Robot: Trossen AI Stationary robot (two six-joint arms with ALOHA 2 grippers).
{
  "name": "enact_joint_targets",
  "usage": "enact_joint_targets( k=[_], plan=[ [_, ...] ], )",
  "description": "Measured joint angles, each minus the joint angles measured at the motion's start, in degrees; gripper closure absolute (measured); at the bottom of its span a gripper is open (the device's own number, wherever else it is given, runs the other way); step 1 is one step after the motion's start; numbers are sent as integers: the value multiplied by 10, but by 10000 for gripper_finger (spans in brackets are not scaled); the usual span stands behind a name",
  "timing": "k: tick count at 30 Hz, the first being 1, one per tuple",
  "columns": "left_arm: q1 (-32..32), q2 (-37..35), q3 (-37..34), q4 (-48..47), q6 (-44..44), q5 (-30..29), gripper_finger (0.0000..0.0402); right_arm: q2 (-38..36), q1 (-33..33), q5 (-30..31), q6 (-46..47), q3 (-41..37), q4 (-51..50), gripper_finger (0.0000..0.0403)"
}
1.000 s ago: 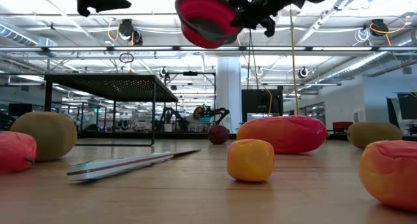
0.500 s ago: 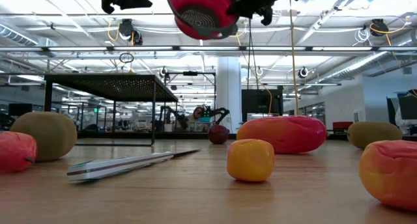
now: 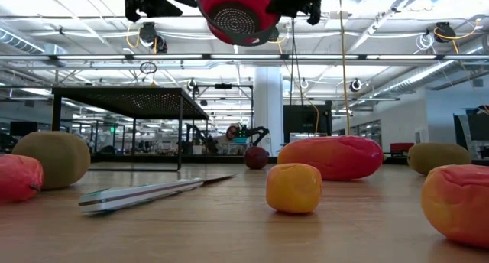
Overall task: Pick & Place Fruit
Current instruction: Put the red strainer bowl on the shelf
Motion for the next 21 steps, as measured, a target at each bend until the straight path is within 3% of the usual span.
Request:
enact_joint_targets(
  k=[10, 21],
  plan=[
    [-6, 0, 0, 2, -23, 25, 195, 0, 0, 27, -17, 0, -3, 401],
    [-6, -2, 0, -13, 4, 5, 195, 0, -3, 27, -34, 0, -2, 402]
  ],
)
